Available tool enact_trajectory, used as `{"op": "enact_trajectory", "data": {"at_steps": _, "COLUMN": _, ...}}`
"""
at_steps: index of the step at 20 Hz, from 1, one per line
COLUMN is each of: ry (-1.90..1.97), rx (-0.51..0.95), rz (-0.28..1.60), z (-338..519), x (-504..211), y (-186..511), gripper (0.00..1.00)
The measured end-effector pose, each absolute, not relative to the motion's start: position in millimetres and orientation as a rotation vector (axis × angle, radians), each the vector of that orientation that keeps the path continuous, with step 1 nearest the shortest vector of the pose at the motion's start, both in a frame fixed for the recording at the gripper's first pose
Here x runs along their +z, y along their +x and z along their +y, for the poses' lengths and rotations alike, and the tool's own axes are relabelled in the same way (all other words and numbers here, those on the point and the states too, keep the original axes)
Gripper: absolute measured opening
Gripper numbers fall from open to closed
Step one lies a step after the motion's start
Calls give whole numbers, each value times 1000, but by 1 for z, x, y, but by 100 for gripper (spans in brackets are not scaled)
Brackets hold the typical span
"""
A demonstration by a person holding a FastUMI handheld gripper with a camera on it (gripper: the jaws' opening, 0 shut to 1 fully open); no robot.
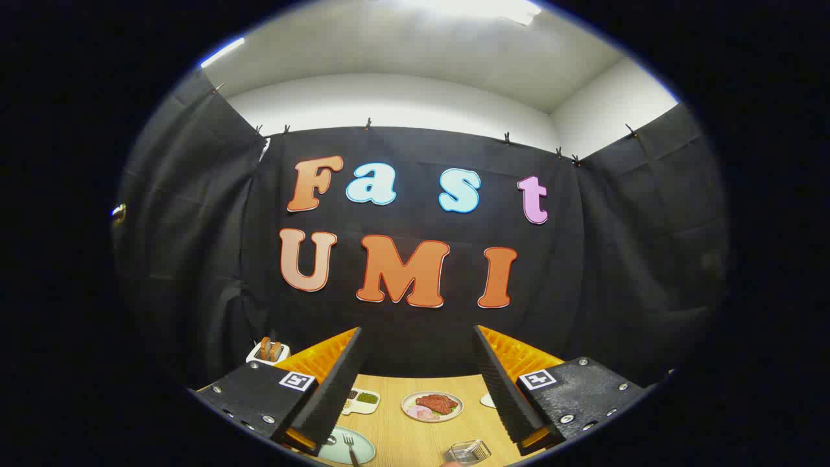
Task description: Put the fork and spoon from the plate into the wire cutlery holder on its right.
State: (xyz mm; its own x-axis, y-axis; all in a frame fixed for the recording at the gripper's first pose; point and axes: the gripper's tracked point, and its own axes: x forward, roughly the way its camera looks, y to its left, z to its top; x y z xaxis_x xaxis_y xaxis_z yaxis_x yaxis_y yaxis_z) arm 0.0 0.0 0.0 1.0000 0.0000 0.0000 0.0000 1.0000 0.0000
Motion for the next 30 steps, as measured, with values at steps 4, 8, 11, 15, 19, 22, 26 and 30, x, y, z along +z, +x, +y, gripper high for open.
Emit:
{"op": "enact_trajectory", "data": {"at_steps": 4, "ry": 19, "rx": 33, "rz": -4, "z": 0, "x": -1, "y": 8, "gripper": 98}}
{"op": "enact_trajectory", "data": {"at_steps": 8, "ry": 25, "rx": 58, "rz": 4, "z": 2, "x": -8, "y": 14, "gripper": 98}}
{"op": "enact_trajectory", "data": {"at_steps": 11, "ry": 26, "rx": 77, "rz": 9, "z": 7, "x": -11, "y": 16, "gripper": 99}}
{"op": "enact_trajectory", "data": {"at_steps": 15, "ry": 32, "rx": 96, "rz": 12, "z": 14, "x": -13, "y": 22, "gripper": 99}}
{"op": "enact_trajectory", "data": {"at_steps": 19, "ry": 32, "rx": 119, "rz": 43, "z": 25, "x": -28, "y": 28, "gripper": 99}}
{"op": "enact_trajectory", "data": {"at_steps": 22, "ry": 17, "rx": 141, "rz": 92, "z": 36, "x": -46, "y": 33, "gripper": 99}}
{"op": "enact_trajectory", "data": {"at_steps": 26, "ry": 5, "rx": 184, "rz": 173, "z": 57, "x": -75, "y": 40, "gripper": 99}}
{"op": "enact_trajectory", "data": {"at_steps": 30, "ry": 36, "rx": 246, "rz": 271, "z": 80, "x": -104, "y": 49, "gripper": 99}}
